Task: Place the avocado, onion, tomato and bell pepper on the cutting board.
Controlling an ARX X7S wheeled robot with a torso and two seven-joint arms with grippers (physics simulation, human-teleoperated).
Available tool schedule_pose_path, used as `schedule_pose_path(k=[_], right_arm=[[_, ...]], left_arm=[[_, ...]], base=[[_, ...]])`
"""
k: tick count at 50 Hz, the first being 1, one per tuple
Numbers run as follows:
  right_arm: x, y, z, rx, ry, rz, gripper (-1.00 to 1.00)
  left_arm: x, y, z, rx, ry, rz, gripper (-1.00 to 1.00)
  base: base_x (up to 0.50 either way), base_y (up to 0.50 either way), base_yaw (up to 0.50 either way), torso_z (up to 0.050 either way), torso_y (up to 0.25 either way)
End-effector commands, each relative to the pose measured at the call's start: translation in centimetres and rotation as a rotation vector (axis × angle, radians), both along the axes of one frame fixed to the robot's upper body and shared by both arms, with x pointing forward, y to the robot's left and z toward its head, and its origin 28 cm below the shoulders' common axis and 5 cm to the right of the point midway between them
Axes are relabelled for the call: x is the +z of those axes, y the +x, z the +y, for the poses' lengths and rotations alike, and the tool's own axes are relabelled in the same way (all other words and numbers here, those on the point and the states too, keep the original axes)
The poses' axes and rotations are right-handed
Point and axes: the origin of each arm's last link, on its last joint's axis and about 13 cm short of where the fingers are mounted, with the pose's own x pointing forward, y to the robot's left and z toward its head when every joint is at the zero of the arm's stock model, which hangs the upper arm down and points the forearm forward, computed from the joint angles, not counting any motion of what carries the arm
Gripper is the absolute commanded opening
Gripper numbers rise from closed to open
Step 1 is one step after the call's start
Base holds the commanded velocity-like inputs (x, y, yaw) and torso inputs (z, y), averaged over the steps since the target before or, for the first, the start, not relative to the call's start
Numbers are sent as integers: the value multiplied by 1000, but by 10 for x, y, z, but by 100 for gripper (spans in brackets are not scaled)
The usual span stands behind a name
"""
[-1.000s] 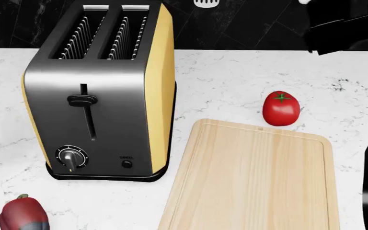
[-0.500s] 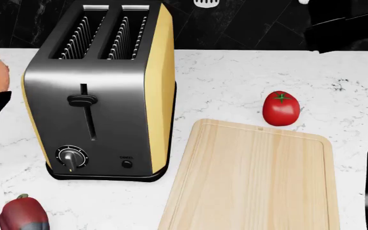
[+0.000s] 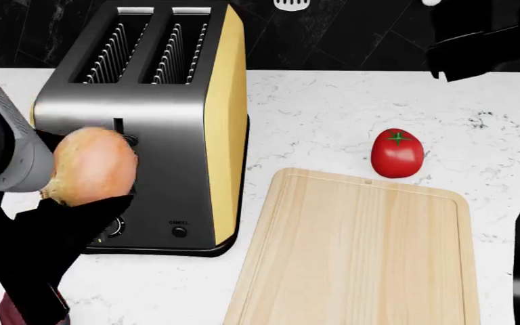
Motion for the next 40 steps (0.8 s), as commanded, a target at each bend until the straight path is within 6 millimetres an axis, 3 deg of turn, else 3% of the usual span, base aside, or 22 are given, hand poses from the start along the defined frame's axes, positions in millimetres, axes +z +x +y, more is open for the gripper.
schedule_pose_path(k=[1, 23, 40], right_arm=[[-2, 0, 2, 15, 12, -8, 100], [-2, 0, 2, 15, 11, -6, 100], [-4, -2, -4, -1, 15, -5, 100]], left_arm=[[-1, 2, -26, -157, -1, 15, -100], [-24, 7, -76, -361, -12, 93, -100], [-42, 35, -120, -414, -56, 119, -100]], base=[[0, 0, 0, 0, 0], [0, 0, 0, 0, 0], [0, 0, 0, 0, 1]])
